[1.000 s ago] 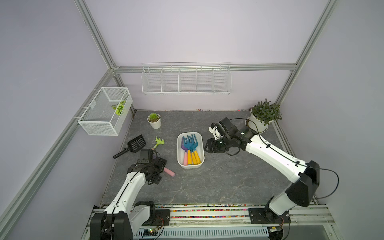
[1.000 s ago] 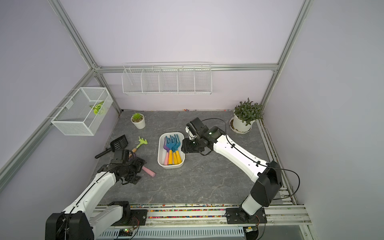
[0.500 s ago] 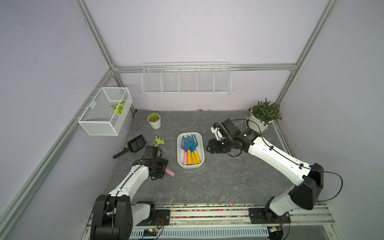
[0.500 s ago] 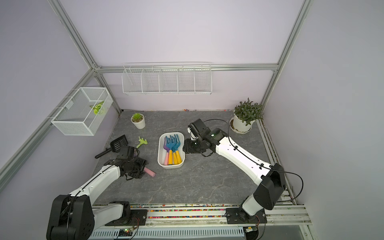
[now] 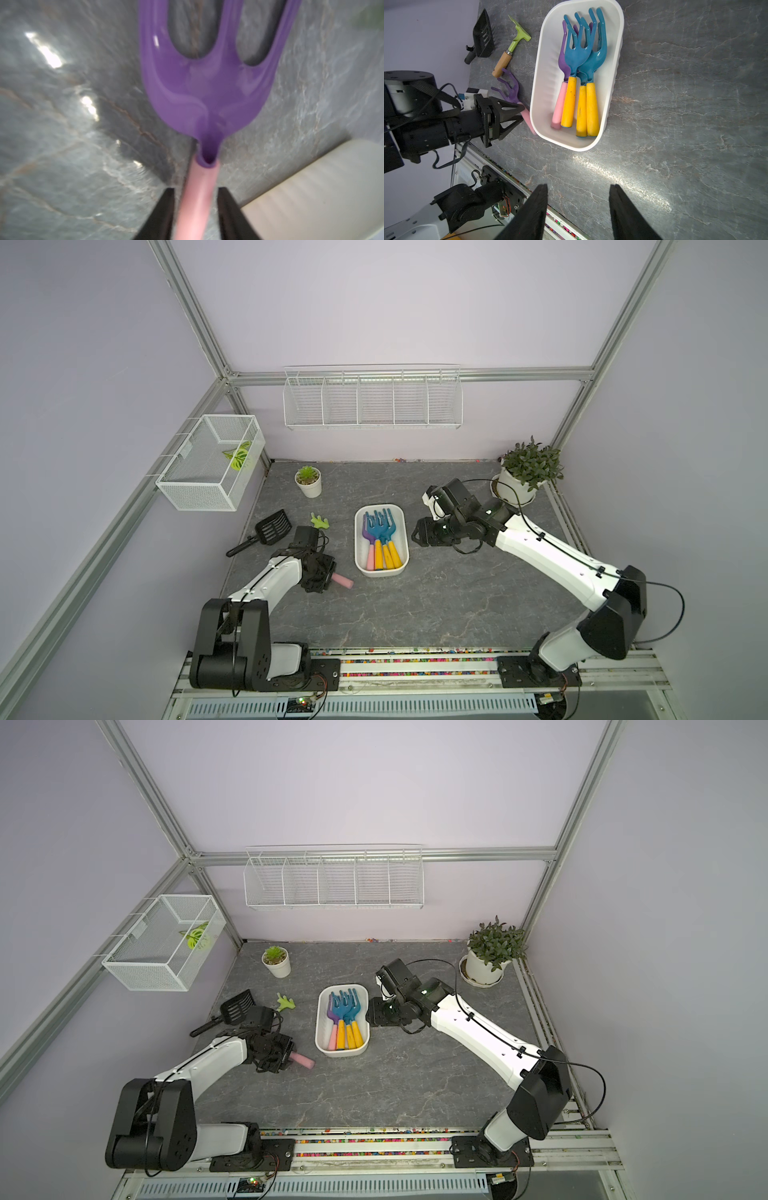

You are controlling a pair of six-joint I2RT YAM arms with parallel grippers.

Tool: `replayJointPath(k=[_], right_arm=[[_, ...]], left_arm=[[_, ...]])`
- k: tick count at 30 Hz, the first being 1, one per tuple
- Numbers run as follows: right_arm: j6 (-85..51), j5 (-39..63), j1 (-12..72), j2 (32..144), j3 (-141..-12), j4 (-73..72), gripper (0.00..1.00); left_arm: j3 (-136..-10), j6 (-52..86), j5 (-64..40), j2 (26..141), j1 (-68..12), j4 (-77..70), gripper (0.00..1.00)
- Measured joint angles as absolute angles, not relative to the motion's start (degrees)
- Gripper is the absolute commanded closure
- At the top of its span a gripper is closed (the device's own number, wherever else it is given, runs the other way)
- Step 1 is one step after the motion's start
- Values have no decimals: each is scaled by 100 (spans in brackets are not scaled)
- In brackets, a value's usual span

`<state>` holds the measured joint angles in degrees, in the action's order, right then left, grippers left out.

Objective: Put the rake into the storage box
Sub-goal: Pick up the rake at the center of the board.

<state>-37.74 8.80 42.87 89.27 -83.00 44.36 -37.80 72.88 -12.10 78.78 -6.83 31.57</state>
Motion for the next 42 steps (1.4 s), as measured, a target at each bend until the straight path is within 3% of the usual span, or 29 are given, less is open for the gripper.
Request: replayJointPath(k=[9,15,30,42], right_arm=[[-3859,836,4268,8790,-8060,4305,47],[-3876,825,4228,8643,-8009,4298,47],[-3852,819,3990,8547,-7999,4320,47],[-3697,799,3586,7797,-7795,4746,47]], left_arm=[[-3924,7116,-1448,8184,-681,3002,85],[-3970,6936,-1452,8160,-685,3096,84],[-4075,6136,-893,6250,-1068,4622,87],[-6423,4663,-659,6987,-2298,5194,88]])
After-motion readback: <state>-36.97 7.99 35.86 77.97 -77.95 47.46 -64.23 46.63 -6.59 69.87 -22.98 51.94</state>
